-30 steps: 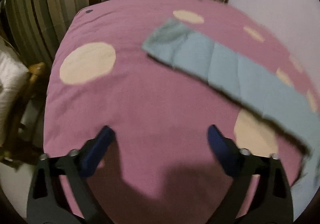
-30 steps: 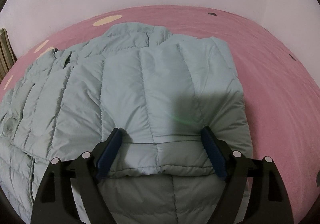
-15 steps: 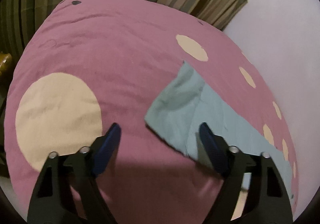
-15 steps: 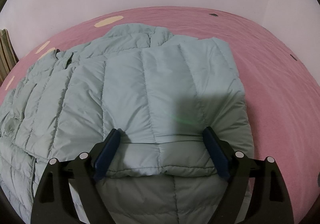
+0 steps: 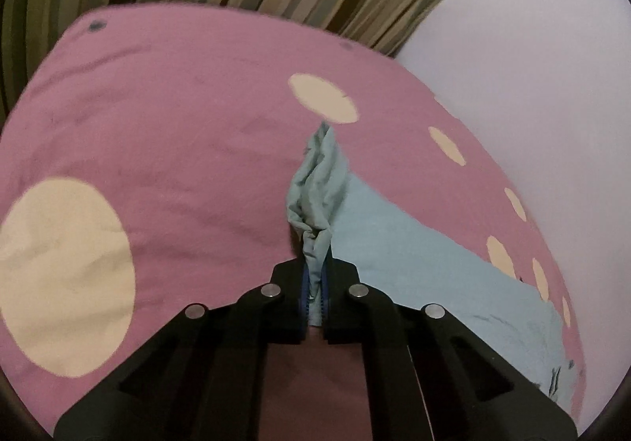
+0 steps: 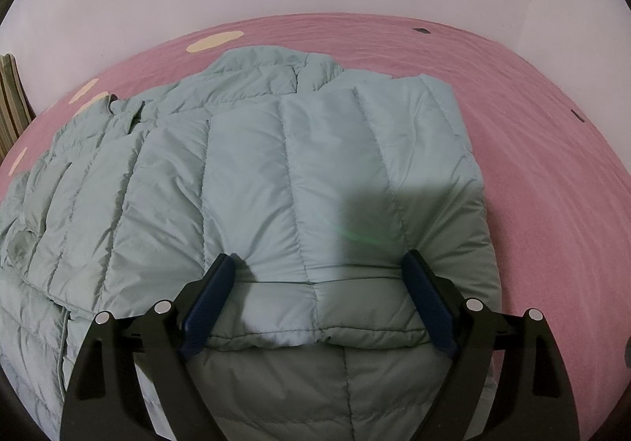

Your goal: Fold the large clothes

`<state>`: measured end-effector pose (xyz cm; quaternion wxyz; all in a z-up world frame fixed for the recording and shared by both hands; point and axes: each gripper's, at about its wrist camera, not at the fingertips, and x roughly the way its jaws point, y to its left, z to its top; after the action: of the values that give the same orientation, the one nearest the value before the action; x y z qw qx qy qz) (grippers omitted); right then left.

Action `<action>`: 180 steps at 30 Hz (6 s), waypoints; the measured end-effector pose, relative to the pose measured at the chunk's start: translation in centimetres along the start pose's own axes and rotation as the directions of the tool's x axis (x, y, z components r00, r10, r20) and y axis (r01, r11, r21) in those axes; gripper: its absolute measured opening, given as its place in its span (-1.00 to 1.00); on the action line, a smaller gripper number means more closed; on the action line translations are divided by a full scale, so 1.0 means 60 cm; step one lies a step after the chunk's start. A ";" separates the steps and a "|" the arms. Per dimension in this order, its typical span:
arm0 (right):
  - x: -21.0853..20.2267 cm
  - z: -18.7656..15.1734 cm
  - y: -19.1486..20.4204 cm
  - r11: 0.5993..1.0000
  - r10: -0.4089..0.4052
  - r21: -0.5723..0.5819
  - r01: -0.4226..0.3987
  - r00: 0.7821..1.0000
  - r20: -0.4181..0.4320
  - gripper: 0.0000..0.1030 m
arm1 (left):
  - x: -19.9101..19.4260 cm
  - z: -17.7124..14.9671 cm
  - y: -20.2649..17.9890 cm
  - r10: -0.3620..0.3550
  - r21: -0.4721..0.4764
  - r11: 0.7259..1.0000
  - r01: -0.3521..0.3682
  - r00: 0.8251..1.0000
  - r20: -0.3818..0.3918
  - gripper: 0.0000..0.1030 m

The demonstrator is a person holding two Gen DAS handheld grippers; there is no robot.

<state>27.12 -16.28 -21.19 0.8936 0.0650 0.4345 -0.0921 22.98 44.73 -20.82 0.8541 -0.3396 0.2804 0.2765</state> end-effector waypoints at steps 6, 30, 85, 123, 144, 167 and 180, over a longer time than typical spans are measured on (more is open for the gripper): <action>-0.002 -0.003 -0.001 1.000 0.003 0.002 -0.003 1.000 0.001 0.67 | -0.054 -0.018 -0.127 -0.089 0.151 0.985 0.082 0.995 0.037 -0.93; -0.004 -0.004 -0.001 0.999 0.031 0.033 -0.031 0.999 0.008 0.69 | -0.119 -0.456 -0.701 -0.365 0.596 0.621 0.510 0.860 -0.356 -0.93; -0.036 0.076 -0.032 0.987 0.096 0.129 -0.098 0.995 0.023 -0.85 | -0.027 -0.282 -0.557 -0.117 0.658 0.728 0.190 0.981 -0.154 0.34; 0.045 0.101 0.016 0.998 0.064 -0.008 -0.064 0.998 -0.012 0.01 | 0.083 -0.351 -0.655 0.078 0.775 0.630 0.049 0.989 -0.126 0.39; -0.019 0.022 -0.006 0.993 0.112 0.036 -0.111 0.994 -0.004 0.07 | 0.031 -0.371 -0.618 0.061 0.761 0.640 0.112 0.979 -0.195 0.47; -0.260 -0.292 -0.150 0.978 0.165 0.144 -0.153 0.983 -0.076 0.34 | -0.244 -0.383 -0.227 -0.071 0.569 0.749 0.338 0.896 -0.439 0.58; -0.280 -0.337 -0.133 0.970 0.214 0.138 -0.202 0.974 -0.076 -0.53 | -0.275 -0.413 -0.229 -0.136 0.568 0.714 0.410 0.877 -0.462 -0.70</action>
<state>-0.27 -18.29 -20.63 0.8716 0.1722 0.4585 -0.0226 13.51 13.36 -19.14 0.8767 -0.1075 0.4669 -0.0431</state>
